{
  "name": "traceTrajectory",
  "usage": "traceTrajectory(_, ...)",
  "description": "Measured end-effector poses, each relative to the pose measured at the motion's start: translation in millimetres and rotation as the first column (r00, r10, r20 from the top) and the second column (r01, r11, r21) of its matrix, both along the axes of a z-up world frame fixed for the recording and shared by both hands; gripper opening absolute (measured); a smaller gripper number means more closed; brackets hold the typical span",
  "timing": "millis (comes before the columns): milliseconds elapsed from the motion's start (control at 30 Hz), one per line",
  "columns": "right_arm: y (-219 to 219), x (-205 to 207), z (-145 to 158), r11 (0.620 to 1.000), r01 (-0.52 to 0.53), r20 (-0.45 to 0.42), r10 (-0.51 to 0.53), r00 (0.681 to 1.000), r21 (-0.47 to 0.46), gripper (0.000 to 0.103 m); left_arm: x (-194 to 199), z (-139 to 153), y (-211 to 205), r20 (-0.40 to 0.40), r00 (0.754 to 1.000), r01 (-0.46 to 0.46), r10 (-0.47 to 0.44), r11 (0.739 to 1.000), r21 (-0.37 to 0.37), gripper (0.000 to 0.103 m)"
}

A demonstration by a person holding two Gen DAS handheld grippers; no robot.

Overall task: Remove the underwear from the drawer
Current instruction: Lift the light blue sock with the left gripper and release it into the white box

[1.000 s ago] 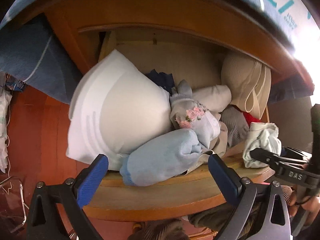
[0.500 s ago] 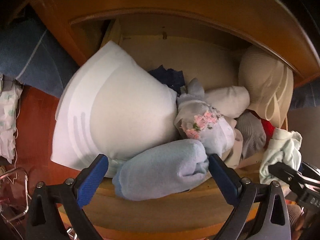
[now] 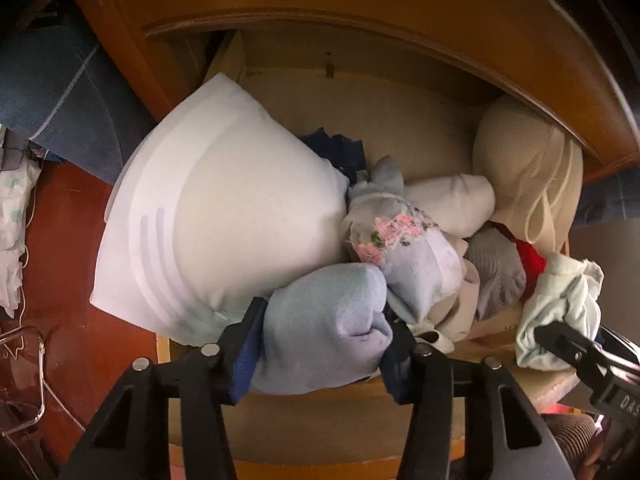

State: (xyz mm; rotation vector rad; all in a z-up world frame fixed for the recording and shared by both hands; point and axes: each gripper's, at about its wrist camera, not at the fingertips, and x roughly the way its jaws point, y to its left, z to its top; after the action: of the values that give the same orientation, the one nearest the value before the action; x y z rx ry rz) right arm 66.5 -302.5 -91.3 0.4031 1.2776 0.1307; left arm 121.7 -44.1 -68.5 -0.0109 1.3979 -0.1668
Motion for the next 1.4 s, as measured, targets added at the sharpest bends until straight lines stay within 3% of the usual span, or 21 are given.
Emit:
traceTrajectory(533, -1, -3, 1, 1.0, 0.013, 0.025, -0.013, 1.0, -0.022, 0.059, -27, 76, 28, 0.126, 0.992, 0.023, -0.007, 0.993, -0.12, 0.047)
traceTrajectory(933, -1, -4, 2, 0.999, 0.025, 0.027, -0.024, 0.999, -0.042, 0.059, -52, 155, 30, 0.253, 0.967, 0.081, -0.045, 0.988, -0.135, 0.047)
traceTrajectory(1133, -4, -6, 4, 0.998, 0.039, 0.038, -0.037, 0.999, -0.056, 0.059, -53, 206, 37, 0.33, 0.943, 0.089, -0.031, 0.983, -0.16, 0.047)
traceTrajectory(1400, 2, -9, 7, 0.993, 0.036, 0.06, -0.029, 0.998, -0.114, 0.059, -25, 298, 41, 0.476, 0.879, 0.093, -0.008, 0.984, -0.154, 0.047)
